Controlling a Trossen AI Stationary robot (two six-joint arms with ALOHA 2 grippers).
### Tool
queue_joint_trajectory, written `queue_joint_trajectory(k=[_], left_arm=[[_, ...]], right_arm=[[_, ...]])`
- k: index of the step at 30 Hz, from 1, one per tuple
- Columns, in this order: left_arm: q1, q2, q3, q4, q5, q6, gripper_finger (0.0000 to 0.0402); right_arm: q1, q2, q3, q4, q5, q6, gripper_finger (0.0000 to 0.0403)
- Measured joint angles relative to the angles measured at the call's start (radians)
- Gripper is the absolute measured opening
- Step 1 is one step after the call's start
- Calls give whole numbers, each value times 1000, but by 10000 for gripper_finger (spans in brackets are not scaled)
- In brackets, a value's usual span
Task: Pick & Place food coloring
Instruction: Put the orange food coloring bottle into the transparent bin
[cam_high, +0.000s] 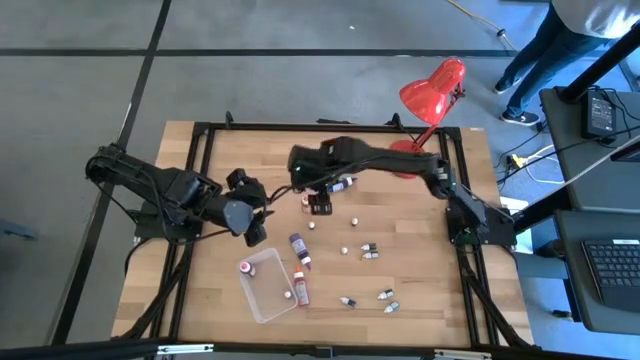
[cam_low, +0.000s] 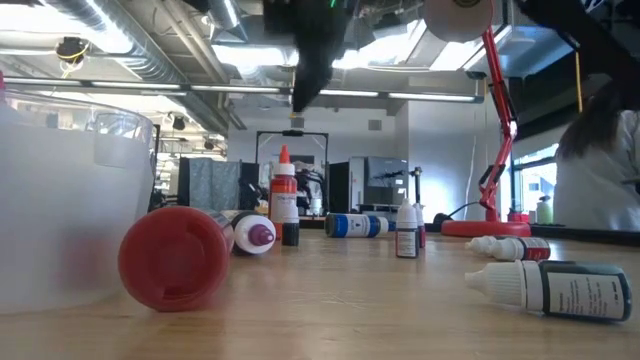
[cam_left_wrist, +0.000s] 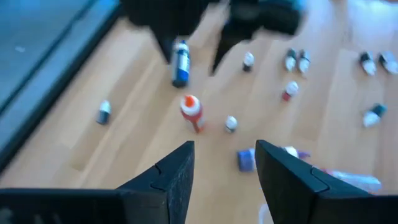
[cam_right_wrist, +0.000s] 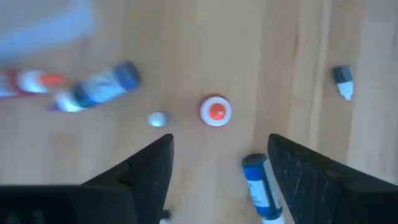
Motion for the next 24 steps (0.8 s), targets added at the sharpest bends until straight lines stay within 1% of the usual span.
queue_joint_trajectory(k=[4, 7, 9, 12, 15, 17, 20, 22, 24], left_arm=[[3, 0, 0, 0, -39, -49, 162], [3, 0, 0, -1, -44, -54, 163], [3, 0, 0, 0, -42, -65, 165], [3, 0, 0, 0, -20, -62, 166], [12, 10, 0, 3, -48, -43, 165], [34, 29, 0, 18, -49, 34, 163], [83, 75, 0, 123, -32, 208, 160], [122, 114, 0, 224, 11, 338, 160], [163, 156, 0, 303, 76, 430, 160]], right_arm=[[0, -109, -34, -8, -38, 12, 262], [3, -208, -136, 50, -38, 36, 262], [10, -287, -253, 119, -26, 63, 262], [25, -436, -493, 280, 0, 116, 261], [44, -596, -741, 458, 4, 182, 261], [59, -693, -883, 565, 27, 226, 261], [82, -829, -1053, 692, 109, 306, 261], [96, -901, -1139, 733, 151, 366, 261], [104, -961, -1205, 744, 173, 423, 261]])
